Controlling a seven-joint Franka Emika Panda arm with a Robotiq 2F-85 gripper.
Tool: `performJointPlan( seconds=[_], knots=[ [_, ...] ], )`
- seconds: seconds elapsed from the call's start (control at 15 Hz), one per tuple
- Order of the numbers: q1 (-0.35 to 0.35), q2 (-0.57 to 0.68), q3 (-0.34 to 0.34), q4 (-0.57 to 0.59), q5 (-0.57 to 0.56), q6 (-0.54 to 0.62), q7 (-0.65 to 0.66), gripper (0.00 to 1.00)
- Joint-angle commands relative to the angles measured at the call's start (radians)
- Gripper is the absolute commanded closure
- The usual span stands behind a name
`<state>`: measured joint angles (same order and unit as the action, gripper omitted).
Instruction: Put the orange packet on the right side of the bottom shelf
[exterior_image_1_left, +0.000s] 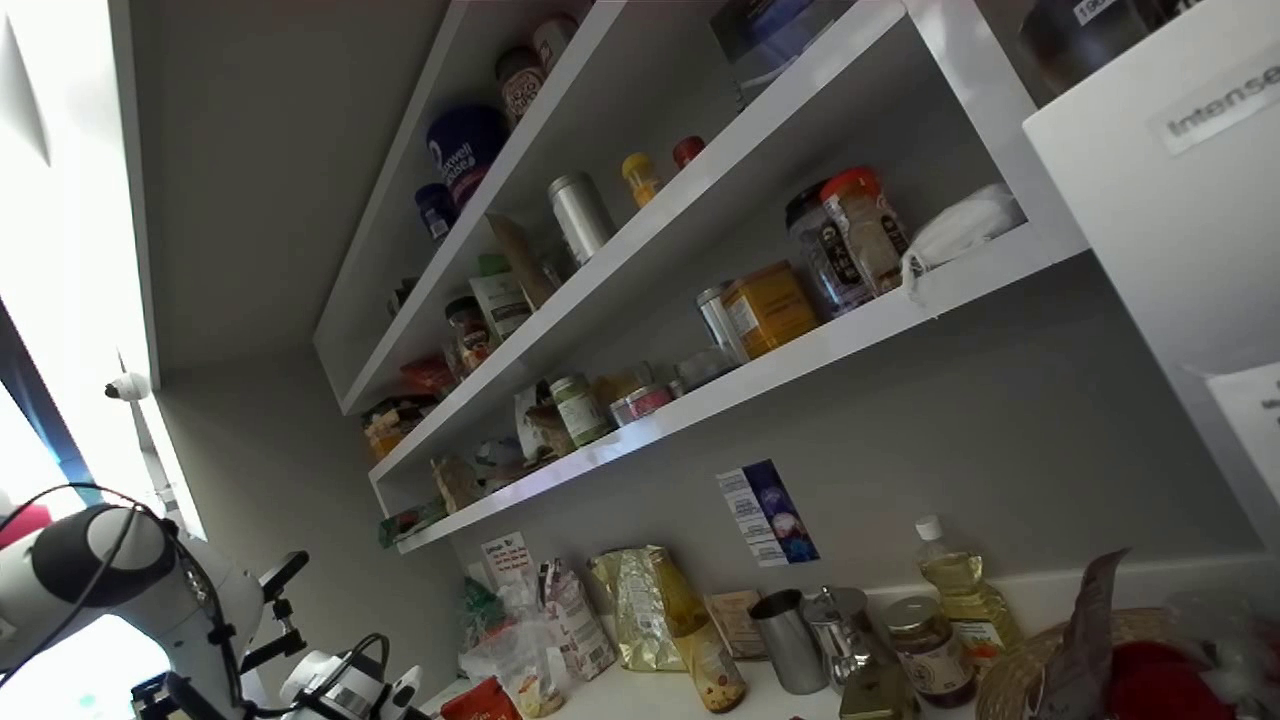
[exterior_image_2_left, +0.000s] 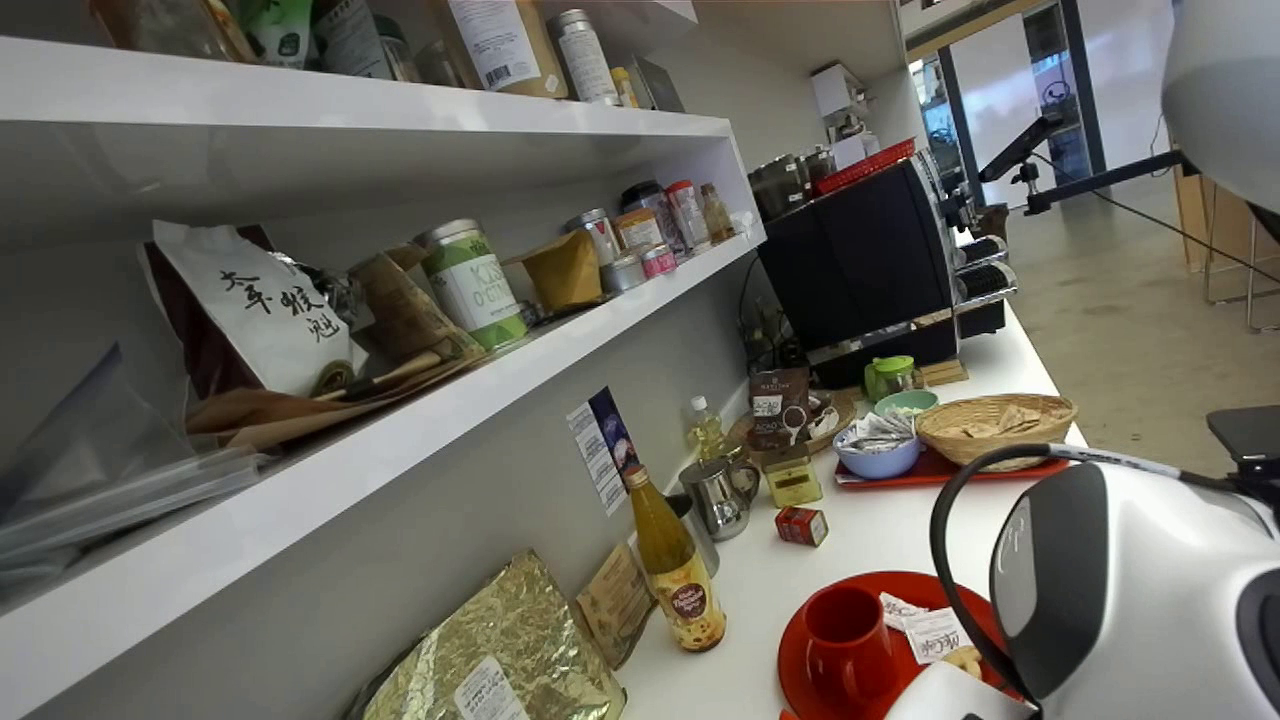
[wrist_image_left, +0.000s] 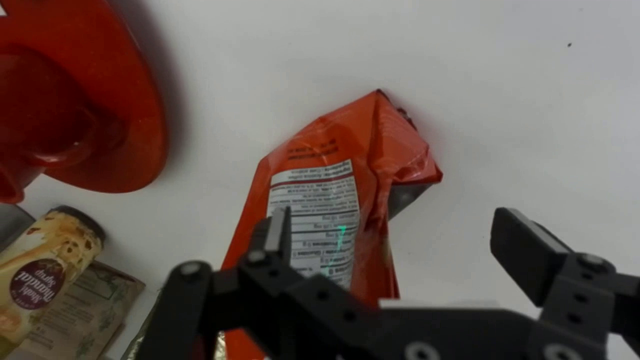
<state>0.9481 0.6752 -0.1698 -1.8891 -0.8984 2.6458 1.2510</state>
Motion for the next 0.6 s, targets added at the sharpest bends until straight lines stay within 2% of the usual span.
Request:
performJointPlan(
  seconds=[0.0, 0.07, 0.13, 0.33, 0.53],
  knots=[
    [-0.017, 0.024, -0.004, 0.042, -0.087, -0.011, 0.096, 0.0],
    [-0.027, 0.025, 0.003, 0.044, -0.102, -0.014, 0.11, 0.0],
    [-0.039, 0.024, 0.012, 0.044, -0.112, -0.013, 0.119, 0.2],
    [-0.069, 0.026, 0.036, 0.049, -0.134, -0.012, 0.132, 0.4],
    [-0.092, 0.03, 0.059, 0.053, -0.152, -0.016, 0.141, 0.66]
  ],
)
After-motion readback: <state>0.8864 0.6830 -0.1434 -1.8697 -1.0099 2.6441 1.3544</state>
